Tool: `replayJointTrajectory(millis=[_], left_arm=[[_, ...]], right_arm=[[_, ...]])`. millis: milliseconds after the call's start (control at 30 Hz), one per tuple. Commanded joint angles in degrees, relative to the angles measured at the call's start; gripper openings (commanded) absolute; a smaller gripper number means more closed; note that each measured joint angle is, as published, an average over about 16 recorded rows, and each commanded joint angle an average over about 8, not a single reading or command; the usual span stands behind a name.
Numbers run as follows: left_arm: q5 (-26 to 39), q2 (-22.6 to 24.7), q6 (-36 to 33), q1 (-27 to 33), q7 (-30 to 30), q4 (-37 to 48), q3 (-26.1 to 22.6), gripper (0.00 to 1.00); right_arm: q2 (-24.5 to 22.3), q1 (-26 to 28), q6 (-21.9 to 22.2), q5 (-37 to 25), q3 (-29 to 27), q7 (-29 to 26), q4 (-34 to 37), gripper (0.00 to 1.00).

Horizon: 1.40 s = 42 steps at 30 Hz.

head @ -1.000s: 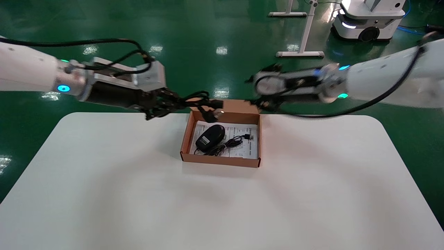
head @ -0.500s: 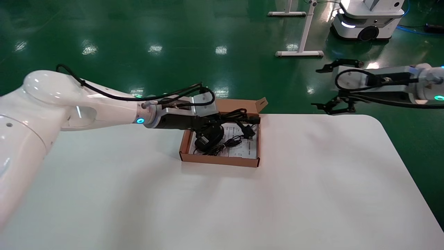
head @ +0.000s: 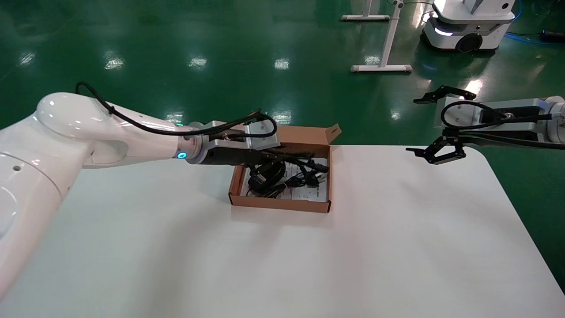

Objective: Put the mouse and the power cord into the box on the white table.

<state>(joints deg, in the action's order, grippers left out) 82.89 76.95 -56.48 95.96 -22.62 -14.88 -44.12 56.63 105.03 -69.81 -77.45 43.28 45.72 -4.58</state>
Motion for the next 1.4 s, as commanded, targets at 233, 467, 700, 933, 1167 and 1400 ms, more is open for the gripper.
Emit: replayJointTrajectory(millis=[233, 467, 700, 933, 1167, 1400], left_arm=[[-3.97, -3.94, -2.63, -3.38, 3.23, -5.69, 2.56, 1.0], [-8.89, -8.98, -6.16, -7.5, 7.23, -12.72, 5.95, 1.0], [-13.76, -13.98, -9.65, -11.57, 11.19, -19.69, 9.3, 1.0], [-18.6, -18.94, -13.12, -15.62, 15.13, -26.62, 12.64, 1.0], [-23.45, -23.91, -16.6, -19.68, 19.07, -33.55, 15.98, 1.0], [-28.34, -28.92, -20.11, -23.77, 23.05, -40.54, 19.35, 1.0]], right_arm=[[-2.08, -3.93, -1.64, 3.3, -2.51, -5.03, -6.07, 1.0], [-4.64, -9.11, -3.51, 7.53, -5.76, -11.78, -14.33, 1.0], [-7.18, -14.25, -5.36, 11.73, -8.97, -18.46, -22.5, 1.0], [-9.7, -19.36, -7.2, 15.9, -12.17, -25.11, -30.63, 1.0], [-12.23, -24.47, -9.04, 20.07, -15.37, -31.76, -38.77, 1.0], [-14.77, -29.63, -10.9, 24.29, -18.6, -38.47, -46.98, 1.0]])
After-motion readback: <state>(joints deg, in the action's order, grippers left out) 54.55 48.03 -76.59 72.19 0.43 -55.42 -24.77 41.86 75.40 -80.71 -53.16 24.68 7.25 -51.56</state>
